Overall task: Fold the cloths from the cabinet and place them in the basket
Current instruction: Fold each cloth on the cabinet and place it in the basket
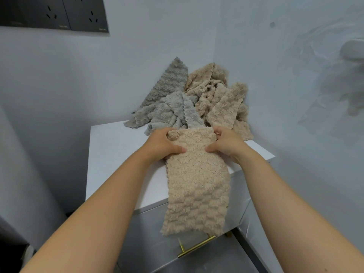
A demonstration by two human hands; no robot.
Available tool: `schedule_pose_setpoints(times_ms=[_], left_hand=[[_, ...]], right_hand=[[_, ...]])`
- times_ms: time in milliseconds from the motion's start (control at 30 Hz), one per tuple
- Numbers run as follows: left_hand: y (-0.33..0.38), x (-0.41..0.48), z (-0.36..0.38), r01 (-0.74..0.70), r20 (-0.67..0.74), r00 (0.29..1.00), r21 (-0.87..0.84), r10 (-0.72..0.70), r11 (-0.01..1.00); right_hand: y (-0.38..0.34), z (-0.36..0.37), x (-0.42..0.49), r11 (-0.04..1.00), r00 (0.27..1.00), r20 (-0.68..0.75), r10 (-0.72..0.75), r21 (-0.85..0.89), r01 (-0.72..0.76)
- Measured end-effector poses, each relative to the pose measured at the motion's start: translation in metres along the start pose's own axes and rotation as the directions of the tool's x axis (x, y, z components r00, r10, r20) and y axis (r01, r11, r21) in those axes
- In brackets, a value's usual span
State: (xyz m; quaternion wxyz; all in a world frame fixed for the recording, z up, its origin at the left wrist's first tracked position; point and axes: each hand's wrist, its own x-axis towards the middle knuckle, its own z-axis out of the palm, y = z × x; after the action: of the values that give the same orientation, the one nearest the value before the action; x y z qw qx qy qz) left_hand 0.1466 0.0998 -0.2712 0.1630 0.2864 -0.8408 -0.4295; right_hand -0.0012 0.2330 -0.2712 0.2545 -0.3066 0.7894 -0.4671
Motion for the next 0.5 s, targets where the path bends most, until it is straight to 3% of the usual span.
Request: schedule_pose_setpoints(times_ms=[133,400,500], left_hand=[[0.000,-0.002,-0.003,-0.033,-0.100,0.994,0.069,0.040,0.997],[-0.018,0.014,0.001,0.033,-0.280,0.958,-0.103,-0.061,0.994],[-0.022,0.022,0.002,0.060,-0.337,0.939,-0.030,-0.067,0.998]], right_hand=[[-0.002,0.001,-0.002,0.994,0.996,-0.082,-0.031,-0.107,0.022],[0.000,0.014,0.011,0.996,0.982,-0.166,-0.087,-0.036,0.082],[0.003,0.024,0.020,0.995,0.971,-0.217,-0.102,-0.044,0.094]])
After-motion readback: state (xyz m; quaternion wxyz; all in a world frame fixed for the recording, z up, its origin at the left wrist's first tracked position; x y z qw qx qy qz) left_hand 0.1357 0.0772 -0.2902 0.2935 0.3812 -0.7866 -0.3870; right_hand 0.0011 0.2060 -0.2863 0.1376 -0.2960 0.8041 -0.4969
